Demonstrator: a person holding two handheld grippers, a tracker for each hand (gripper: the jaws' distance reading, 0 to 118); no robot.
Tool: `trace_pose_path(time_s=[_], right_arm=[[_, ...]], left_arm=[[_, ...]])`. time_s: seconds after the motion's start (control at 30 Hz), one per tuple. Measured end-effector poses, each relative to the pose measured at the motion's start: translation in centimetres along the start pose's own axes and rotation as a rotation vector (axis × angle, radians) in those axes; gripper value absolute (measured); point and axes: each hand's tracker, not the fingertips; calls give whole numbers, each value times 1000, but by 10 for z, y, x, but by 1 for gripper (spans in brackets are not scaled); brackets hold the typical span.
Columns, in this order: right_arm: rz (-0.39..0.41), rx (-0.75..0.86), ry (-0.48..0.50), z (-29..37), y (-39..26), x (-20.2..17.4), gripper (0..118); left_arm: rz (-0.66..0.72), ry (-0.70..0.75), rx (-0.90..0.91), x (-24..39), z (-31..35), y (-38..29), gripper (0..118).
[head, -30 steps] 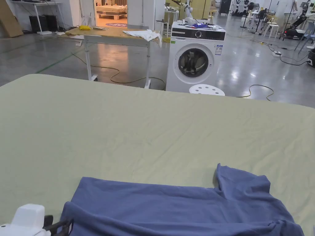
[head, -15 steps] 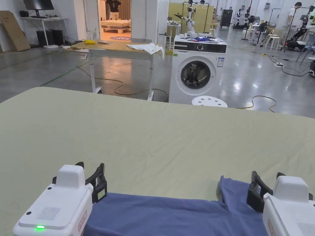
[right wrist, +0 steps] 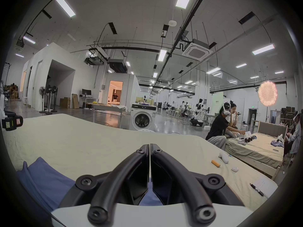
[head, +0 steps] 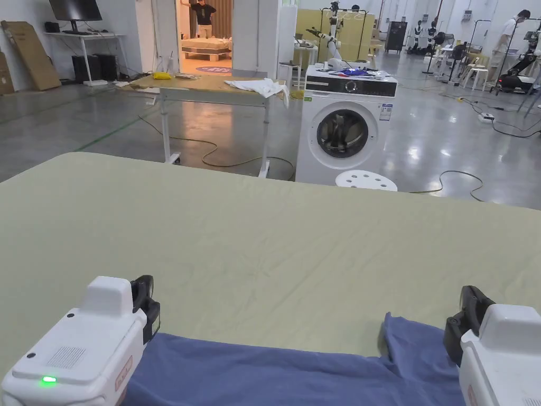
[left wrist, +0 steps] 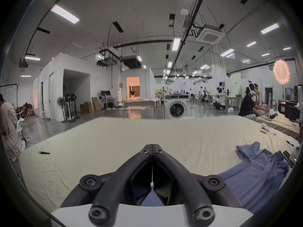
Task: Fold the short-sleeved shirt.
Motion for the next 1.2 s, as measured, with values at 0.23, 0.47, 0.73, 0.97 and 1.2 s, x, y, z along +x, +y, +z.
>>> trace_pose_path(time_s=[0.23,0.47,0.73,0.97,1.2], right_arm=[[-63,-127,57,-15,-18,16,0],[-62,-212,40,-23,-37,31,0],[-60,-297,20,-29,-55,47,0],[-59,-416,-6,-53,-63,68,1],[-95,-719,54,-124,-65,103,78]], left_arm=[[111,-84,-400,-50,-84,-29,18],[180,-125,-641,-67,-154,-47,77],[25,-61,-748,-41,-181,-63,76],[-40,-142,-714,-26,-170,-62,15],[0,-181,-649,-36,-145,-52,0]])
